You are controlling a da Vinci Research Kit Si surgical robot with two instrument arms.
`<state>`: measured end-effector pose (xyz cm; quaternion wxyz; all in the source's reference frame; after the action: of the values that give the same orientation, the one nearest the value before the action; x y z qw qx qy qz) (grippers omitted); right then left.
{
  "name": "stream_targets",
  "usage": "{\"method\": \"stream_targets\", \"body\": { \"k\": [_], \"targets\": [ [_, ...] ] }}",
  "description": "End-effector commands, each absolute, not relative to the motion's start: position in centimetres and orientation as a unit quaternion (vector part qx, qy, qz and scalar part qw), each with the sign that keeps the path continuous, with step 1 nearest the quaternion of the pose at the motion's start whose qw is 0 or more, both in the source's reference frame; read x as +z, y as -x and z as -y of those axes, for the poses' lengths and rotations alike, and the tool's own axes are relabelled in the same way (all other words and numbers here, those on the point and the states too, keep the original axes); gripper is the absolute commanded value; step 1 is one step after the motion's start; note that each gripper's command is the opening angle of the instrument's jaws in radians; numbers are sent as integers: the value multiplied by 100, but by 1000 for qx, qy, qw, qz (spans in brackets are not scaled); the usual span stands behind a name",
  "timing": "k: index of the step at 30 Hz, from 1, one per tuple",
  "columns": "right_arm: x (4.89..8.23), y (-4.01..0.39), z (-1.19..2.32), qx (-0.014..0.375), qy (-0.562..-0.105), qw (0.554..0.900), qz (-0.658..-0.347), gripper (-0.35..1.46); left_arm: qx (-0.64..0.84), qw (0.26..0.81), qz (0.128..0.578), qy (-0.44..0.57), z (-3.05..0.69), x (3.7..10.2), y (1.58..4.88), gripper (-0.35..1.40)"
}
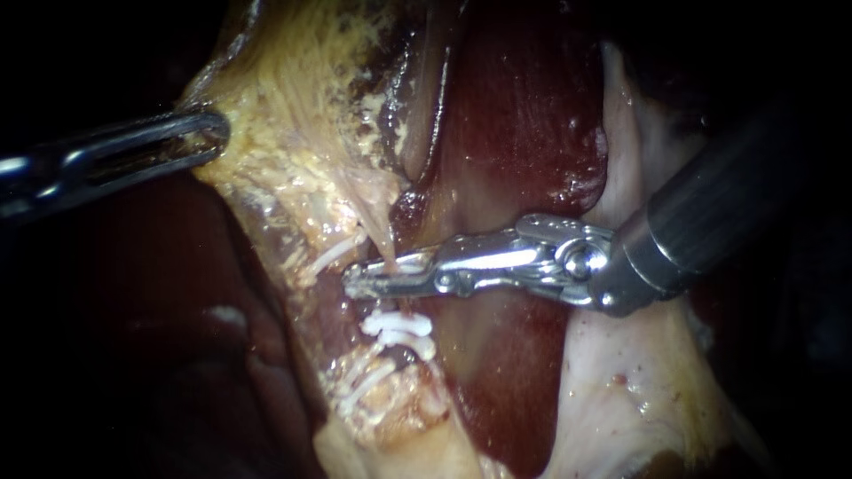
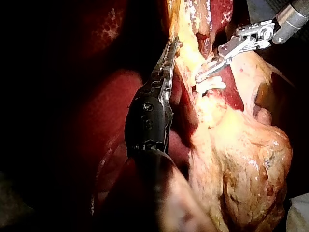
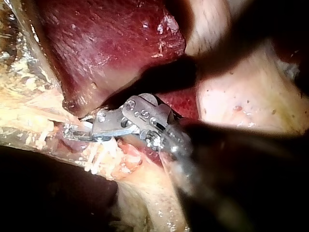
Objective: Going back third clip right tube
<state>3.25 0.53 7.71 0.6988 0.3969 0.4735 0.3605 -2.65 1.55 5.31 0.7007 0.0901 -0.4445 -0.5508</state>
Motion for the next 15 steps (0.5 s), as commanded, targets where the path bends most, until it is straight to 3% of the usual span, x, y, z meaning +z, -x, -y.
{"method": "stream_targets", "body": {
  "k": [1, 6, 10, 15],
  "targets": [
    [772, -325, -53, 361, -396, 699, -474, -35, -552, 700, 444, -89, -155, 531, 264, -35],
    [770, -325, -52, 361, -396, 699, -474, -35, -554, 700, 442, -87, -155, 531, 264, -35],
    [770, -327, -52, 357, -397, 700, -475, 42, -556, 699, 441, -85, -155, 531, 263, -35],
    [772, -331, -52, 345, -366, 714, -486, 60, -559, 698, 440, -81, -155, 531, 263, -35]
  ]
}}
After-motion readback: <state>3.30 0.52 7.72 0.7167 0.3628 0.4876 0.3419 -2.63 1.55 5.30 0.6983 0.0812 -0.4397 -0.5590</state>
